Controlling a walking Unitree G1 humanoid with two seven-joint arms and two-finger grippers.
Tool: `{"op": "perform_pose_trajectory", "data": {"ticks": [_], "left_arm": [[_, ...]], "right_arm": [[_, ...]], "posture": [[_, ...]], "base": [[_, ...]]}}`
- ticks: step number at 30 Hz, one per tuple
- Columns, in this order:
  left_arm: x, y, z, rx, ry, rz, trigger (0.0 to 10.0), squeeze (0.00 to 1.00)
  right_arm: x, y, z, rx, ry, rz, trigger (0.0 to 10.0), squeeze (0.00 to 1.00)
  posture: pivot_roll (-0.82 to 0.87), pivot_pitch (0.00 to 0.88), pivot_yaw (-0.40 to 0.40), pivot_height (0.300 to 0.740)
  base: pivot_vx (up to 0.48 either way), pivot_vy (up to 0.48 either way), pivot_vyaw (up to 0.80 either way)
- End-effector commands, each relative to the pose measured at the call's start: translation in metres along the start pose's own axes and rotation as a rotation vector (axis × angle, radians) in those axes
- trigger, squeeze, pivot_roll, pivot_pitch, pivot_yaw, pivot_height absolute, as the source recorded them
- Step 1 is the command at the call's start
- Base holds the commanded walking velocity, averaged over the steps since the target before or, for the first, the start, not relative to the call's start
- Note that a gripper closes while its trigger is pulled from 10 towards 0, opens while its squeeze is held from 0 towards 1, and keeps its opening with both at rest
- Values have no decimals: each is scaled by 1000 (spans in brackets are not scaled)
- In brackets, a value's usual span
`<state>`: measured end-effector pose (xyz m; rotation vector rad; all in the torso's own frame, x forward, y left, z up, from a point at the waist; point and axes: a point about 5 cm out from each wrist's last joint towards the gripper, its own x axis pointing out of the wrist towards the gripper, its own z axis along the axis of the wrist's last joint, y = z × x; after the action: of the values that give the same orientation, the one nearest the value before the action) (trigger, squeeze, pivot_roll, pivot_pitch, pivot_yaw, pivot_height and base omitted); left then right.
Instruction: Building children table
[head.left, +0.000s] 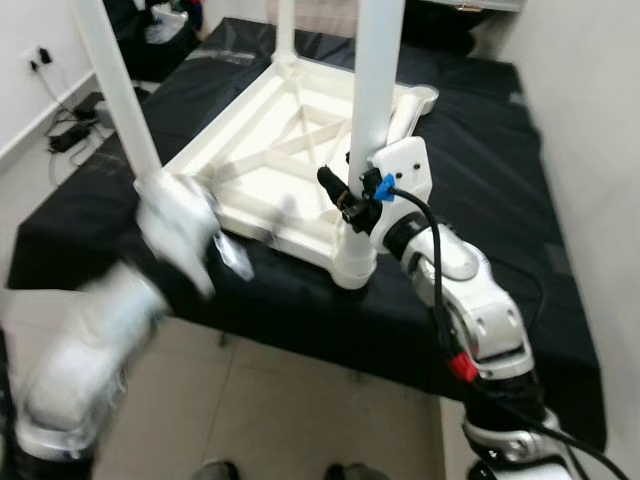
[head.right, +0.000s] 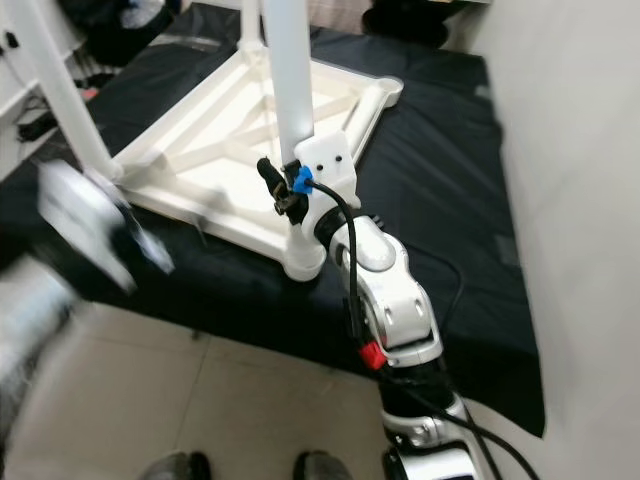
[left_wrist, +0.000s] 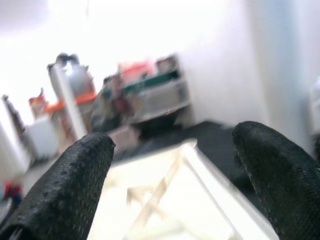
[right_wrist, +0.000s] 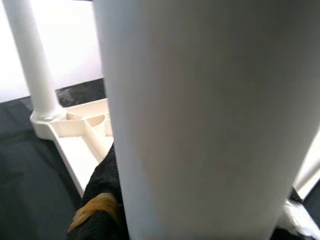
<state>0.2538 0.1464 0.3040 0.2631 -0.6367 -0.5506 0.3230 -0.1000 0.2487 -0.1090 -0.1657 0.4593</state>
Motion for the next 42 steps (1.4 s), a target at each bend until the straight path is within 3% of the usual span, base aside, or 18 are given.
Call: {"op": "perform_pose_trajectory", "data": {"ticks": [1,7,9,11,12,15,16,17,20,22,24,27,28,33,35,37,41,42], "left_arm": [[2,-4,0,-22,1,-41,10000,0],[25,-5,24,-19,-116,-103,10000,0],[46,-8,35,-70,-181,-139,10000,0],[54,-8,35,-104,-190,-140,10000,0],[54,-8,35,-104,-190,-140,10000,0],[77,3,36,-186,-199,-110,10000,0],[77,3,36,-186,-199,-110,10000,0],[93,11,39,-227,-199,-92,10000,0],[97,13,39,-240,-199,-89,10000,0],[111,22,41,-287,-186,-59,10000,0],[116,25,41,-302,-179,-49,10000,0],[128,28,40,-368,-159,-55,10000,0],[136,23,35,-438,-120,-117,10000,0],[142,18,32,-492,-95,-187,10000,0],[144,7,36,-582,-113,-307,10000,0],[144,4,40,-617,-132,-356,10000,0],[141,-1,48,-639,-173,-426,10000,0],[138,-4,52,-636,-193,-485,10000,0]], "right_arm": [[1,-4,-9,22,45,-17,10000,0],[5,-7,-6,30,35,-25,10000,0],[8,-6,-5,36,25,-25,10000,0],[8,-5,-5,40,23,-22,10000,0],[8,-5,-5,40,23,-22,10000,0],[9,-1,-5,51,19,-9,10000,0],[9,-1,-5,51,19,-9,10000,0],[10,0,-5,59,14,-7,10000,0],[10,0,-5,60,13,-7,10000,0],[10,0,-4,64,11,-9,10000,0],[10,0,-4,66,11,-9,10000,0],[9,-1,-3,70,10,-14,10000,0],[9,-1,-2,72,8,-17,10000,0],[9,0,-1,74,5,-20,10000,0],[8,0,0,79,-2,-23,10000,0],[8,1,0,80,-4,-23,10000,0],[8,1,1,84,-7,-23,10000,0],[8,2,1,88,-8,-20,10000,0]], "posture": [[-20,100,-67,740],[-17,98,-62,740],[-15,96,-62,740],[-16,98,-60,740],[-16,98,-60,740],[-18,103,-58,740],[-18,103,-58,740],[-19,107,-55,740],[-19,107,-55,740],[-18,114,-51,740],[-18,114,-51,740],[-20,117,-49,740],[-22,119,-45,740],[-27,121,-41,740],[-31,123,-36,740],[-31,124,-35,740],[-28,126,-36,740],[-29,126,-34,740]], "base": [[0,0,0],[0,0,0],[0,0,0],[0,0,0],[0,0,0],[0,0,0],[0,0,0],[0,0,0],[0,0,0],[0,0,0],[0,0,0],[0,0,0],[0,0,0],[0,0,0],[0,0,0],[0,0,0],[0,0,0],[0,0,0]]}}
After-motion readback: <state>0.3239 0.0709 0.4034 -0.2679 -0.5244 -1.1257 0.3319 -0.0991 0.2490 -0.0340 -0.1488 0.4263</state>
